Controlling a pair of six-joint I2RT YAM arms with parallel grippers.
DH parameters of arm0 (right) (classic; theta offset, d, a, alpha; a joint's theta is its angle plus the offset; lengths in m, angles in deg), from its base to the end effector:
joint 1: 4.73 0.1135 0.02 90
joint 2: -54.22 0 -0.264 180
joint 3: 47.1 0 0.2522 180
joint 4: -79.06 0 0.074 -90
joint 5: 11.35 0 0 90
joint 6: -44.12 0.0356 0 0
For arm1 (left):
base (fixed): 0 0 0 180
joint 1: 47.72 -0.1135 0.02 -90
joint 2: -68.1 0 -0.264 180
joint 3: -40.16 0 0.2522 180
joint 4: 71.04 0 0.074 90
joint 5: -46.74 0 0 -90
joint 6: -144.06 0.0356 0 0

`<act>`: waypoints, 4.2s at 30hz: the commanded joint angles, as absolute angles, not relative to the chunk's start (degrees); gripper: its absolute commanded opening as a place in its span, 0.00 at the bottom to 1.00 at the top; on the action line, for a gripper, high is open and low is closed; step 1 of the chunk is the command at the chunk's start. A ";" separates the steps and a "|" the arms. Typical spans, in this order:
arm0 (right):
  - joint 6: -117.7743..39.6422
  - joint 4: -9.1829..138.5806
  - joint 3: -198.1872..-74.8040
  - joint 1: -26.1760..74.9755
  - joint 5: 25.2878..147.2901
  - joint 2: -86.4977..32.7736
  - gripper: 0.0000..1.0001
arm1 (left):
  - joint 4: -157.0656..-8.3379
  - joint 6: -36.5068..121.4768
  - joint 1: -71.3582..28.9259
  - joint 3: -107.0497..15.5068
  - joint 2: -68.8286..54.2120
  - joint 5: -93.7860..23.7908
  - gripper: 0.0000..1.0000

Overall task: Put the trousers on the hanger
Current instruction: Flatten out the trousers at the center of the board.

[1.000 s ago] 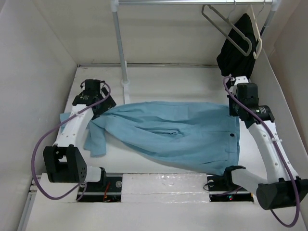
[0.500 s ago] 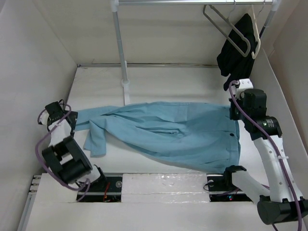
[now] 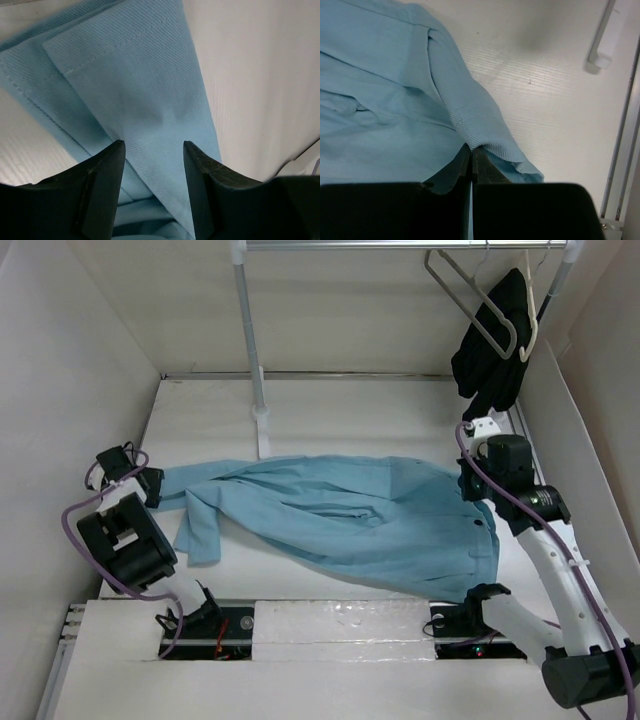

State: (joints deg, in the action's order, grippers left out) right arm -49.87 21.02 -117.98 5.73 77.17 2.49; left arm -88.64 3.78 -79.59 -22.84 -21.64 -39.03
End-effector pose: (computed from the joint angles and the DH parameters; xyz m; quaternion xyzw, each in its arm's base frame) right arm 0.1772 0.0318 0.3347 -0.1079 0.8956 0.0127 0.4313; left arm 0.2751 0.1680 0.1875 -0.5944 0.7037 -0.0956 0.3773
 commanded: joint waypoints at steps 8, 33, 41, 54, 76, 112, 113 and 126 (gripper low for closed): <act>-48.52 22.32 -121.41 6.70 72.76 2.36 0.00 | -90.77 3.00 -79.62 -23.53 -21.82 -40.09 0.44; -50.54 24.51 -122.91 6.70 75.04 -0.19 0.00 | -89.38 3.26 -79.62 -24.31 -26.11 -42.73 0.42; -50.54 24.43 -120.89 6.70 73.90 -0.36 0.00 | -87.36 2.83 -79.62 -25.46 -27.26 -41.07 0.17; -50.36 25.66 -118.16 6.70 73.12 -0.01 0.00 | -88.58 4.32 -79.62 -28.53 -27.53 -40.71 0.00; -37.89 46.58 -128.54 -5.96 58.95 -27.69 0.51 | -110.78 12.39 -67.23 -85.90 -52.40 -37.20 0.49; -39.55 37.16 -103.50 0.99 92.44 -0.45 0.59 | -101.24 8.36 -65.03 -10.24 2.98 -42.56 0.04; -39.55 37.26 -103.05 0.99 93.14 -0.10 0.59 | -102.63 8.80 -65.03 -12.86 2.62 -42.03 0.00; -38.85 38.84 -101.64 0.99 94.29 -0.62 0.59 | -147.98 6.18 -30.66 -40.32 -0.73 -81.03 0.04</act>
State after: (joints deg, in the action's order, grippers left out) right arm -38.57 35.56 -101.94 0.60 92.67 -0.48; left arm -128.68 10.23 -30.11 -44.28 -0.74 -68.69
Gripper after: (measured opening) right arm 0.589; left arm 0.030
